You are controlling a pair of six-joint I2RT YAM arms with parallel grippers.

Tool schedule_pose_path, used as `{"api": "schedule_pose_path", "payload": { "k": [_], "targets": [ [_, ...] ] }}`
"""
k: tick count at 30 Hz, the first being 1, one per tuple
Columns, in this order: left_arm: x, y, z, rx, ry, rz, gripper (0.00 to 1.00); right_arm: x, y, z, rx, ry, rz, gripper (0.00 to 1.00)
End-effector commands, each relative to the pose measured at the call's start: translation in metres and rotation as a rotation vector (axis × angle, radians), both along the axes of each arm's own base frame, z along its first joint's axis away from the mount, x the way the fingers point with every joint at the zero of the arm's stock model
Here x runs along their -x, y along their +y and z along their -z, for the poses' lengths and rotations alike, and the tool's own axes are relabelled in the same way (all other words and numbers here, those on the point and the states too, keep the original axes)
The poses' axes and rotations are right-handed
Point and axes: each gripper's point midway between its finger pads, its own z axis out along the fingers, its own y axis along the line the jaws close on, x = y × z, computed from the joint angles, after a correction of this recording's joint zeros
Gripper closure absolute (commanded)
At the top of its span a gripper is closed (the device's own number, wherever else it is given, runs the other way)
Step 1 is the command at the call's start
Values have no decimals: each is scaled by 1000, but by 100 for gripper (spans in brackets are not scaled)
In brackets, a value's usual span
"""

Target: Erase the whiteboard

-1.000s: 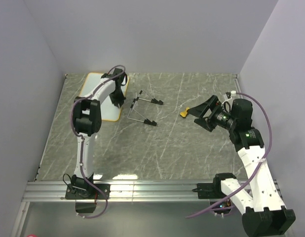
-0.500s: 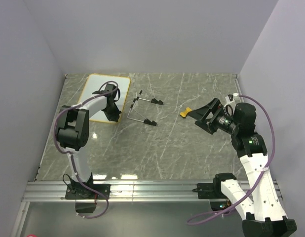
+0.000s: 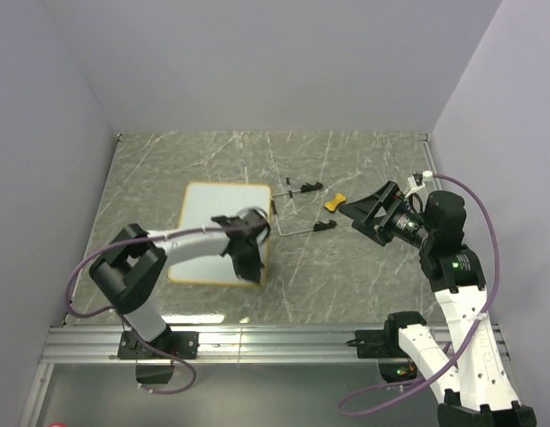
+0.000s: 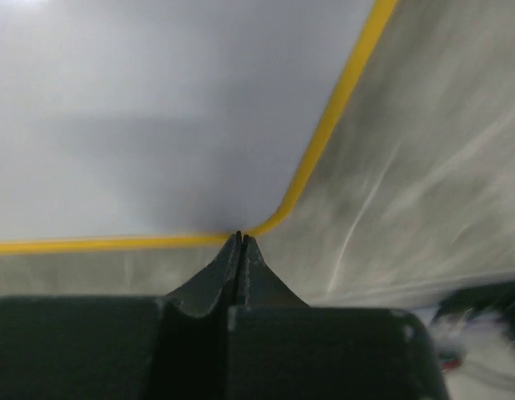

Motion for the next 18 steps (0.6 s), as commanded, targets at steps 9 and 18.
{"api": "schedule_pose_path", "payload": {
  "k": [9,18],
  "targets": [
    [151,-40,-147,123,142,298,100,9,13,-7,-21,-22,-74,9],
    [45,28,-160,29,-278,-30,56,9,25,1,-38,-1,-123,9]
  ]
}}
